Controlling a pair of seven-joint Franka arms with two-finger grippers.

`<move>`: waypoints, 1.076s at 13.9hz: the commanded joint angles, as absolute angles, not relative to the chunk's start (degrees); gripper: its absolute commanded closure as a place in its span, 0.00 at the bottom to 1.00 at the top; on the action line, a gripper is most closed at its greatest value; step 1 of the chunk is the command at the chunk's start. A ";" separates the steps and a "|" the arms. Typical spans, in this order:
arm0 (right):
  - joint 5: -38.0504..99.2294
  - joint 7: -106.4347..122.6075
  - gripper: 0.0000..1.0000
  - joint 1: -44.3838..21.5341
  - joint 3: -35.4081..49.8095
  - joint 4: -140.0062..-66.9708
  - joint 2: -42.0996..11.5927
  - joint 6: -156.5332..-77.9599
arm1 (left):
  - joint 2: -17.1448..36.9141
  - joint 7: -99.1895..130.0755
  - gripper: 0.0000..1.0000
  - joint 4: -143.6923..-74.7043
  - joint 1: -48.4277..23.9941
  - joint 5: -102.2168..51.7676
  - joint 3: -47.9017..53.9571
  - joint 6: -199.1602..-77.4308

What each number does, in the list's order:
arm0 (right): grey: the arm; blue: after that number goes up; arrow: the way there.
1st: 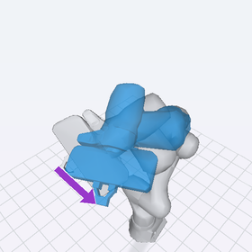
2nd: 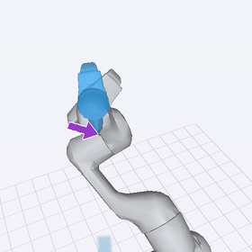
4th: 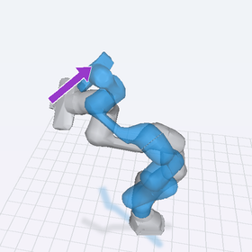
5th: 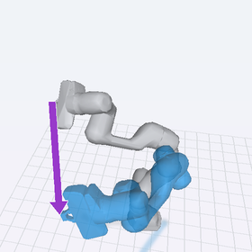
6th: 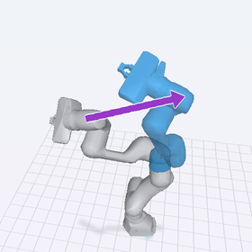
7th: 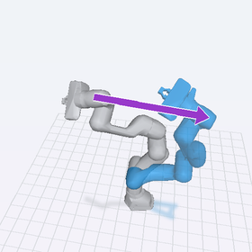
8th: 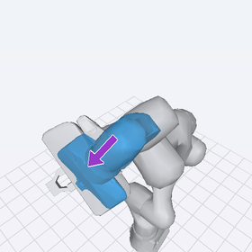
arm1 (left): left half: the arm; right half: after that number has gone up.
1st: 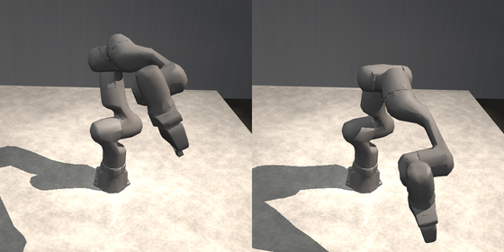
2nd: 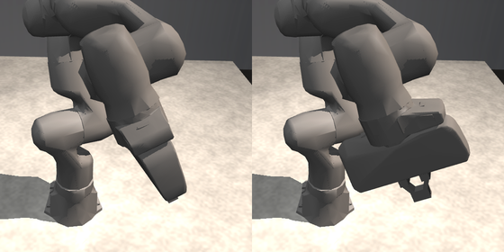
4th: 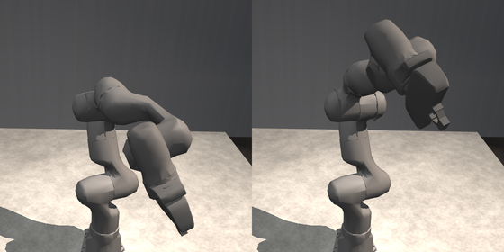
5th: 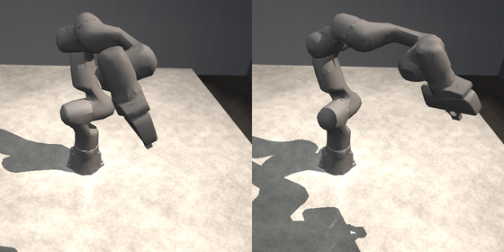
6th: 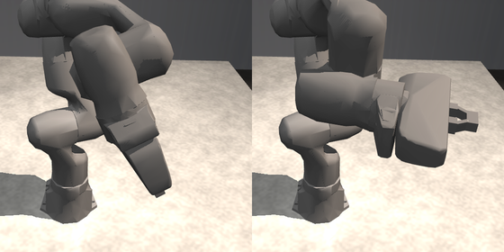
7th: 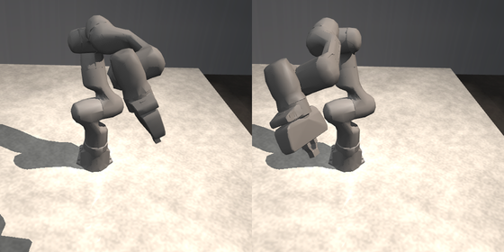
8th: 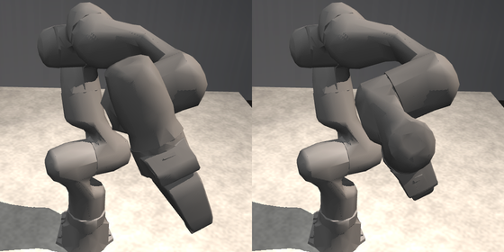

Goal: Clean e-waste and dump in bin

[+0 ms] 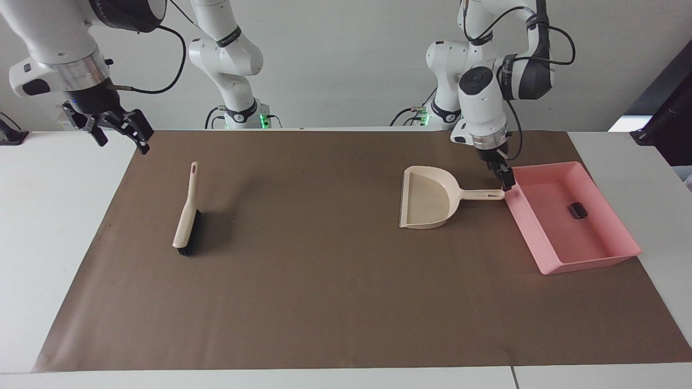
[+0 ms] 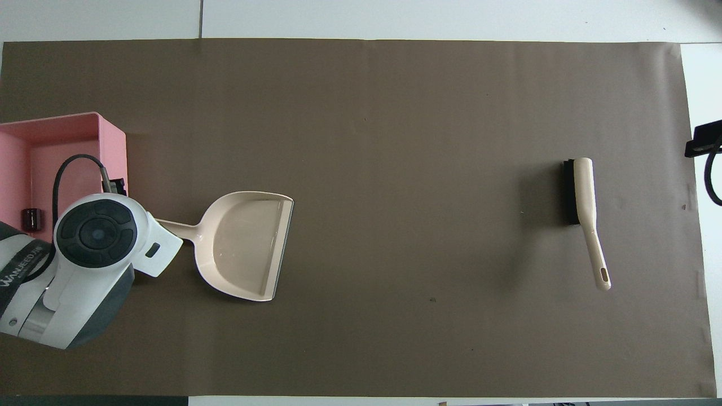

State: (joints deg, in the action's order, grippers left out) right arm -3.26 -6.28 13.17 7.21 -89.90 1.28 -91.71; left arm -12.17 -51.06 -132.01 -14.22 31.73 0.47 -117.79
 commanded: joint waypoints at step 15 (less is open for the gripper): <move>-3.16 -7.29 0.00 -0.35 -2.64 -88.24 0.62 -87.63 | -1.95 -1.14 0.02 -96.20 0.62 0.88 0.70 -96.10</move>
State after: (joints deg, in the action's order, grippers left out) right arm -3.26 -6.58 0.27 -2.26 -89.38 1.08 -89.16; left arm -6.34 -2.07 -105.93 -0.06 2.00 0.22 -102.80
